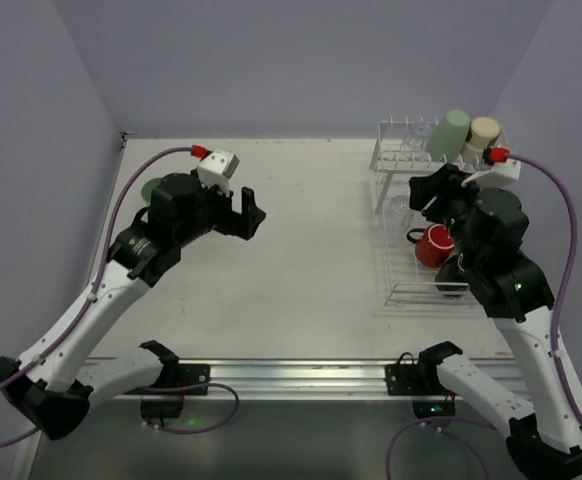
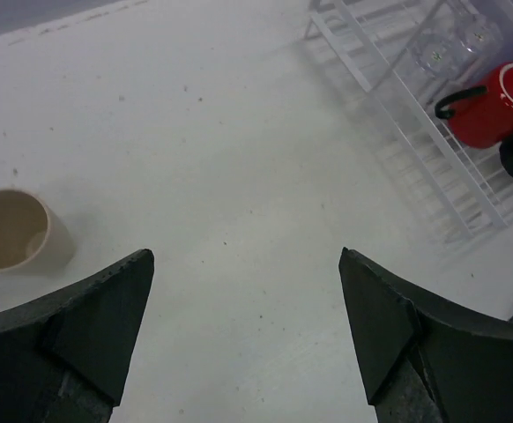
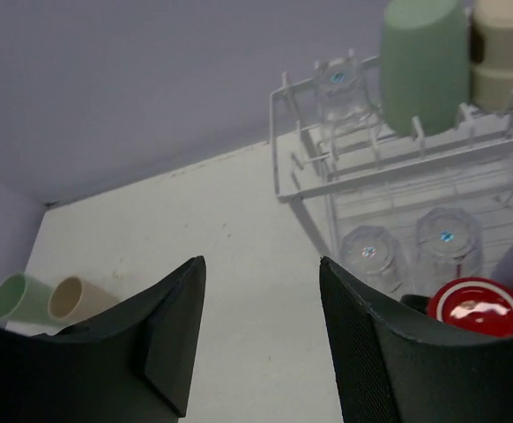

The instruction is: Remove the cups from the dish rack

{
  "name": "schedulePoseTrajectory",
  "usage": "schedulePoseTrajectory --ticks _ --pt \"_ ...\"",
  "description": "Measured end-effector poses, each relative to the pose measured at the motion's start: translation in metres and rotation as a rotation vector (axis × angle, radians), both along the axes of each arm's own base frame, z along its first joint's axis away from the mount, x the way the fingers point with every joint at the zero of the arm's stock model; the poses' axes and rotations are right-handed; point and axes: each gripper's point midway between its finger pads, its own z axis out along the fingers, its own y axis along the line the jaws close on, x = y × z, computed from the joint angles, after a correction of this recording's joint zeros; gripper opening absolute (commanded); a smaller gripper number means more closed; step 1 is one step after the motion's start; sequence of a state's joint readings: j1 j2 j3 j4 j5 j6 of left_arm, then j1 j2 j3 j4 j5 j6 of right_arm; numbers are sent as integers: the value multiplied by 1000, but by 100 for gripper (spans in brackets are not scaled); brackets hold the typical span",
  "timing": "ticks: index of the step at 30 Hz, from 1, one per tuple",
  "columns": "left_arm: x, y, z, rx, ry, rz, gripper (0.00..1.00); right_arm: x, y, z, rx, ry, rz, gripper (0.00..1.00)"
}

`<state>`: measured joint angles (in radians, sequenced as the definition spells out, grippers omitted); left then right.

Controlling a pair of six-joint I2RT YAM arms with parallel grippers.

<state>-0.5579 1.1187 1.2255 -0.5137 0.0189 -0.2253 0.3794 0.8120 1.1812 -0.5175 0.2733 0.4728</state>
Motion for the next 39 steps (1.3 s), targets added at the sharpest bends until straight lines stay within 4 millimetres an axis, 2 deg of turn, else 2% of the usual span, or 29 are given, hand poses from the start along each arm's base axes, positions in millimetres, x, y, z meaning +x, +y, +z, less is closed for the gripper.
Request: schedulePoseTrajectory --ticks 3,5,7,8,11,17,23,29,33,39 --pt "-39 7 -17 -73 -29 -67 91 22 -28 23 -36 -19 -141 62" --pt "-60 13 -41 -82 -11 -98 91 36 -45 34 -61 -18 -225 66" --pt "-74 16 -60 -90 -3 -124 91 54 -59 37 -95 1 -296 70" --pt "-79 18 -70 -88 7 -130 91 62 -67 39 -110 8 -328 76" --pt "-87 20 -89 -81 31 -143 91 92 -83 38 -151 45 -394 79" --pt "-87 16 -85 -96 16 -168 91 151 -99 21 -226 131 -452 79" --pt "-91 11 -81 -113 10 -201 91 185 -109 8 -289 182 -492 79" --pt "-93 9 -78 -123 3 -217 91 205 -121 -16 -344 244 -530 81" --pt "-94 8 -78 -124 5 -223 91 213 -124 -31 -363 279 -531 75" --pt "-93 8 -80 -122 12 -225 91 219 -127 -39 -378 300 -539 73"
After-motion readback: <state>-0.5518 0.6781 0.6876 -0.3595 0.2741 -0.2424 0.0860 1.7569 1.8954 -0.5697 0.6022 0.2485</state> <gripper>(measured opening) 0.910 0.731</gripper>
